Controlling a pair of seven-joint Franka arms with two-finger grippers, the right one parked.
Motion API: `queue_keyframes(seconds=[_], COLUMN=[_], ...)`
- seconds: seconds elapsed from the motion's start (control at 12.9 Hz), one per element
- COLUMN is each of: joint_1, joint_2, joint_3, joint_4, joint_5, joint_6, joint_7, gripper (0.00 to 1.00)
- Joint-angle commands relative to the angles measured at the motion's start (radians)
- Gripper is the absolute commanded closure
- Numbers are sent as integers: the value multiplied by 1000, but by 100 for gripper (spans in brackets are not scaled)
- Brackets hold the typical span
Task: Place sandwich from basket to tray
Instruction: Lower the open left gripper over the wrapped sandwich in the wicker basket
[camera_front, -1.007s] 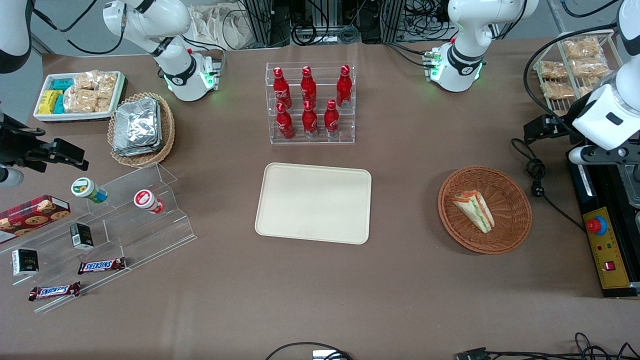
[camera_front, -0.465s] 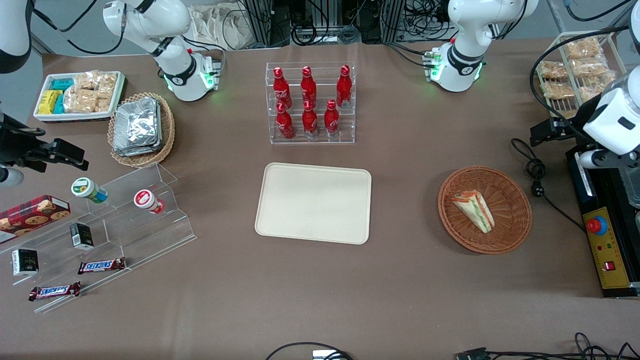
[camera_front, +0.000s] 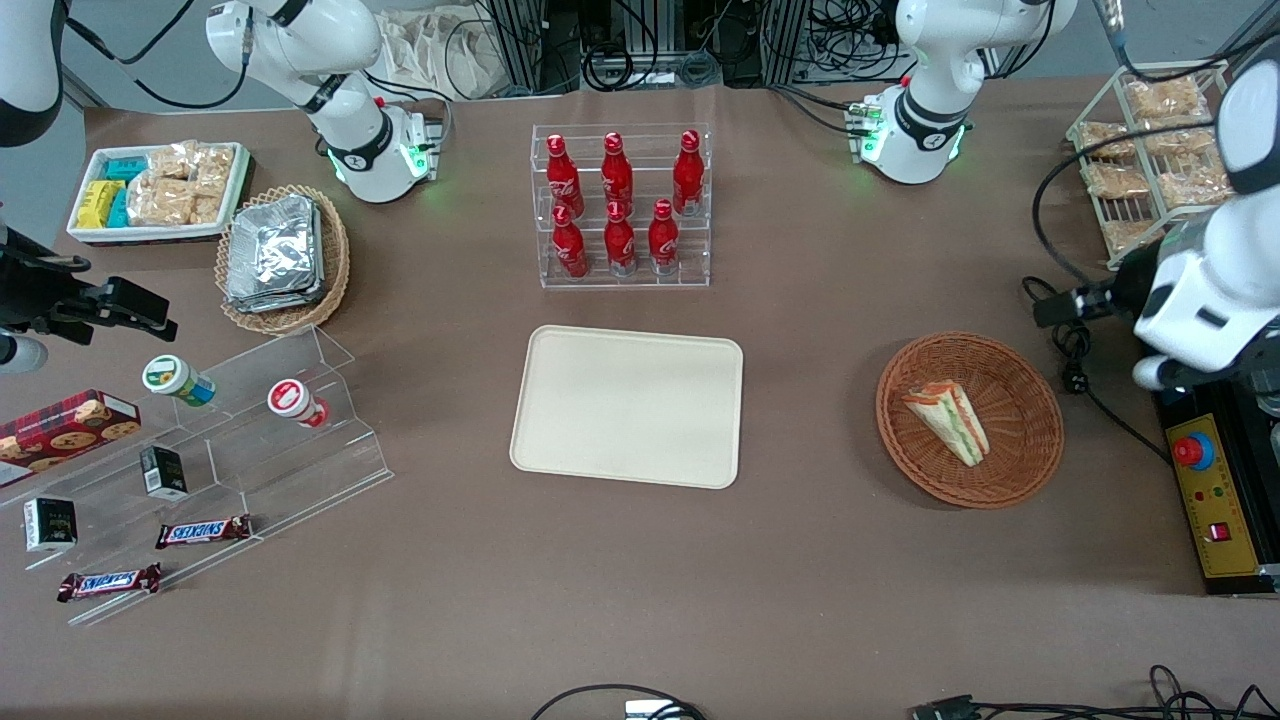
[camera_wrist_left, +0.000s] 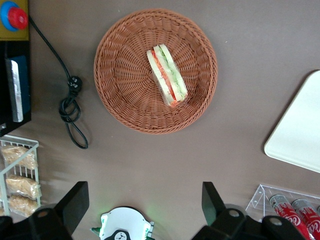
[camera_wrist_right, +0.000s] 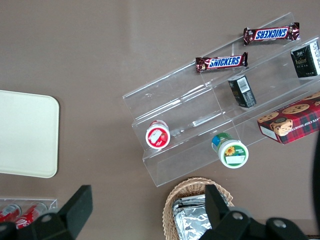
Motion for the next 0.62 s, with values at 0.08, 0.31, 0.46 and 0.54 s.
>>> queue_keyframes(seconds=[0.08,0.31,0.46,0.54], joint_1=[0,0,-3,-2], joint_2=[128,213,274,306], joint_3=[-1,-1,-1,-1], joint_4=[31,29,29,29], joint_5=[10,7,10,12], joint_6=[61,114,147,163], joint_7=[-33,-151,-179,-179], gripper=[0,0,0,0])
